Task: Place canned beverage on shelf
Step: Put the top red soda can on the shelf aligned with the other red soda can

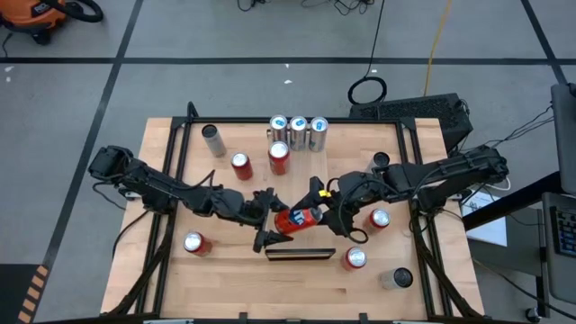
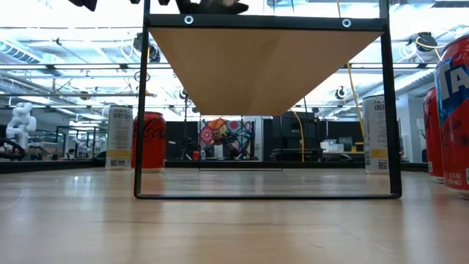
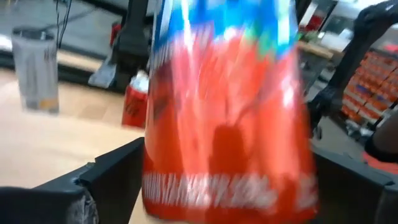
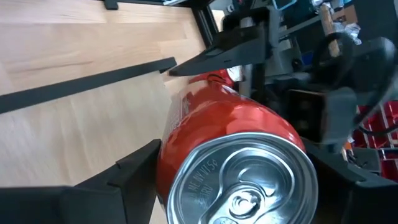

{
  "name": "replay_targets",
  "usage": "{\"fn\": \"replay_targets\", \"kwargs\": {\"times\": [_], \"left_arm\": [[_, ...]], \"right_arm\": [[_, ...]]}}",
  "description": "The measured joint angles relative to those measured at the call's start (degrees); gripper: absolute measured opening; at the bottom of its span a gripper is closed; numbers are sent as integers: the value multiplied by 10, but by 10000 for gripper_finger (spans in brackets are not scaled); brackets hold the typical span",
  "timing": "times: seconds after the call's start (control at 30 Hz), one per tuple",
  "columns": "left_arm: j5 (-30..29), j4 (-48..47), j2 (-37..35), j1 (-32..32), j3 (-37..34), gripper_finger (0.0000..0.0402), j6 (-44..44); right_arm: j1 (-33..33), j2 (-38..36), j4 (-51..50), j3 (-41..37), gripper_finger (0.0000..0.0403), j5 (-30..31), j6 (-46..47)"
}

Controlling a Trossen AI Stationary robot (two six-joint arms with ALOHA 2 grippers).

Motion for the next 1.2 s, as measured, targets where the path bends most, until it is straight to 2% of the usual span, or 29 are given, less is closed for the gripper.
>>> {"fn": "replay_targets", "kwargs": {"times": [0.5, 0.87, 1.2], "left_arm": [[-15, 10, 0, 0, 0, 387, -8], [-20, 8, 0, 0, -1, 301, -4], [-20, 10, 0, 0, -1, 292, -5]], "right_arm": [[1, 0, -7, 0, 279, -10, 2], [1, 0, -18, 0, 279, 14, 5], [1, -1, -17, 0, 292, 16, 20]]}}
